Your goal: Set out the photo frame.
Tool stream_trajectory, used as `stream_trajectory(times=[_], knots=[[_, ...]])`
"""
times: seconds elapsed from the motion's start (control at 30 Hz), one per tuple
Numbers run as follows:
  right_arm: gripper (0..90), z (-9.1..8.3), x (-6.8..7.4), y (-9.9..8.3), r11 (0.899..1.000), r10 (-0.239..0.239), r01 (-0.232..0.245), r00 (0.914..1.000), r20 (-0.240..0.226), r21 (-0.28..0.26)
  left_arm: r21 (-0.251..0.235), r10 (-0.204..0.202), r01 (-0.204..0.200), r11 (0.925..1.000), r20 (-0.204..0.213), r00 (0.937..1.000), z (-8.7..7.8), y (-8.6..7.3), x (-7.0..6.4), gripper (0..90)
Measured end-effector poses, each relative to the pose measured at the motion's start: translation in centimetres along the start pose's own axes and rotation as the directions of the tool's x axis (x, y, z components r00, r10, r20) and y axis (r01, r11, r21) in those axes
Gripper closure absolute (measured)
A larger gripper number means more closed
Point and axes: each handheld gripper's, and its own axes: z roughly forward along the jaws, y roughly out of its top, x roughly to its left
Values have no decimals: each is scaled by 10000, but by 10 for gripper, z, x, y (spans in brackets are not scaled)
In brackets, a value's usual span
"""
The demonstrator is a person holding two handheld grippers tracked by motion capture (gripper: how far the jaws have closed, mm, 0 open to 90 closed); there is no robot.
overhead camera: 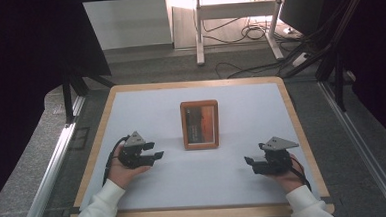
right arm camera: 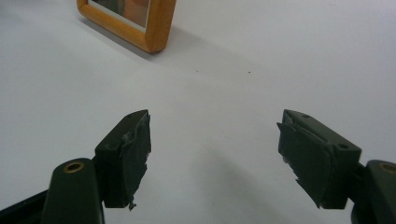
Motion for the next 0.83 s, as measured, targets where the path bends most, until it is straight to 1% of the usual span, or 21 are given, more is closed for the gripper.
stream_trajectory(times=[0.03, 0.17, 0.33, 0.6, 0.73, 0.83], knots=[[253, 0, 0, 0, 10000, -27, 27, 10000, 37, 3, 64, 37, -37, 10000, -32, 10000, -1, -1, -1, 411], [253, 0, -2, -2, 10000, 22, -21, 9999, 123, -43, -50, 42, -42, 10000, -52, 10000, -4, -1, -5, 386], [253, 0, -3, -2, 9998, 45, -42, 9998, 169, -178, 84, 22, -22, 10000, -25, 10000, 0, -2, -5, 373], [253, -1, -5, -3, 9990, 25, -9, 9994, 340, -454, 84, -4, 5, 10000, -67, 10000, 1, -2, -4, 364], [253, -1, -7, -3, 9988, 52, -37, 9995, 313, -497, 73, -52, 53, 10000, -59, 10000, 3, -1, -4, 359], [253, -2, -8, -3, 9982, 80, -62, 9995, 304, -591, 88, -4, 5, 10000, -96, 10000, 4, -1, -5, 355]])
